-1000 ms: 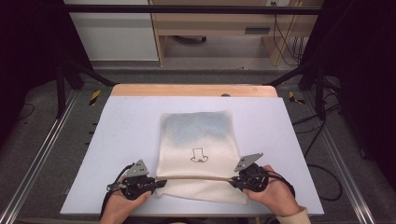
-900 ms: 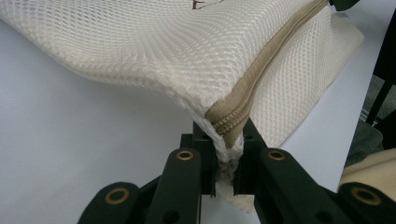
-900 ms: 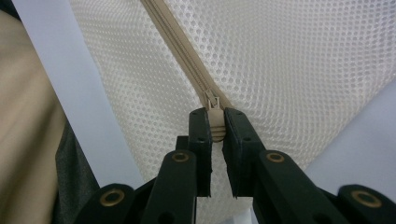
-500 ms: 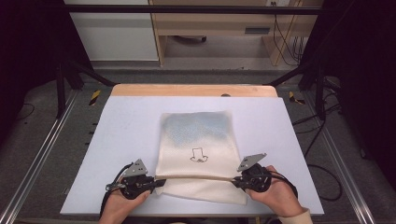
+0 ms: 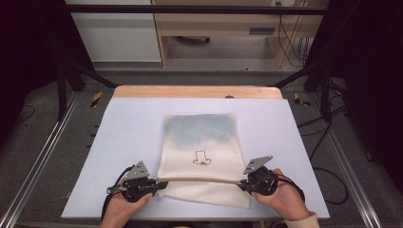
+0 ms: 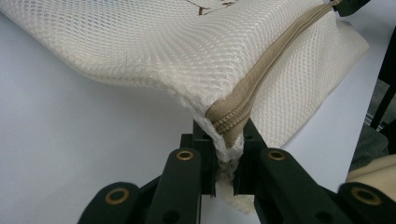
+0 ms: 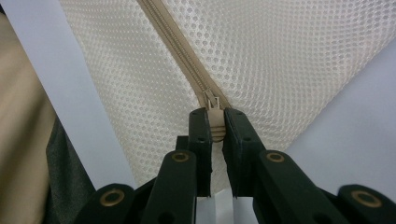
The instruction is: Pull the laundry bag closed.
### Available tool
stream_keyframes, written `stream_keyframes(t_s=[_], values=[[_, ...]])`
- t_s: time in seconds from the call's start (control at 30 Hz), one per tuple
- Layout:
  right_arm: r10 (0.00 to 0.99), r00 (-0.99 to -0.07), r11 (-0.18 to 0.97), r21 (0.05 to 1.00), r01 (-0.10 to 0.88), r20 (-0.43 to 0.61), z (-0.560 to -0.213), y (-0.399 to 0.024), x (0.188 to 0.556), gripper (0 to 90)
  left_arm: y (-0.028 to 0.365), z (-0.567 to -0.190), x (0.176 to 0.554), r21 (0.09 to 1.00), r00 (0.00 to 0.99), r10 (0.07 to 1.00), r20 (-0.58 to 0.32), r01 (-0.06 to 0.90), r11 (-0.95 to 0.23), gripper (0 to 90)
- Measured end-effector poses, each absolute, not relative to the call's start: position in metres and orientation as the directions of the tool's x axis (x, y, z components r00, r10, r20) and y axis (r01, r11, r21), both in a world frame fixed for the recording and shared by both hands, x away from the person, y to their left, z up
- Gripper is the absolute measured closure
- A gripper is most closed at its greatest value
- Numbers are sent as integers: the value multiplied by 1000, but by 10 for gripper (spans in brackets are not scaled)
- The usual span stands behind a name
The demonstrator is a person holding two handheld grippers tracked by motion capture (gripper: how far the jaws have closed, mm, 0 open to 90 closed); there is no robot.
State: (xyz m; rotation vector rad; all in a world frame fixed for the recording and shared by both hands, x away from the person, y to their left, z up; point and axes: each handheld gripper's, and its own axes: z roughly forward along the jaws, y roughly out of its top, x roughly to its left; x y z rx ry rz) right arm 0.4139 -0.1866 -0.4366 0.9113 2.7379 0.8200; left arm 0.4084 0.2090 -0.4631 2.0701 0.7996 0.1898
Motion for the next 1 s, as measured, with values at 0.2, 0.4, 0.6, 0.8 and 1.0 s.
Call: stream_keyframes(t_s=[0.2, 0.4, 0.6, 0.8, 1.0], values=[[595, -803, 665, 537, 519, 39, -437, -187, 413, 822, 210, -463, 408, 786, 780, 607, -150, 466, -405, 823], [595, -803, 661, 544, 517, 41, -436, -189, 413, 822, 210, -463, 408, 786, 779, 609, -151, 468, -404, 823], [603, -797, 665, 530, 526, 35, -439, -192, 414, 822, 211, -462, 409, 788, 779, 609, -152, 467, -401, 823], [613, -789, 659, 526, 538, 41, -441, -195, 415, 822, 212, -461, 409, 789, 776, 614, -144, 465, -402, 823], [608, -792, 664, 519, 538, 44, -442, -196, 414, 822, 213, -460, 409, 791, 775, 616, -141, 463, -400, 823]])
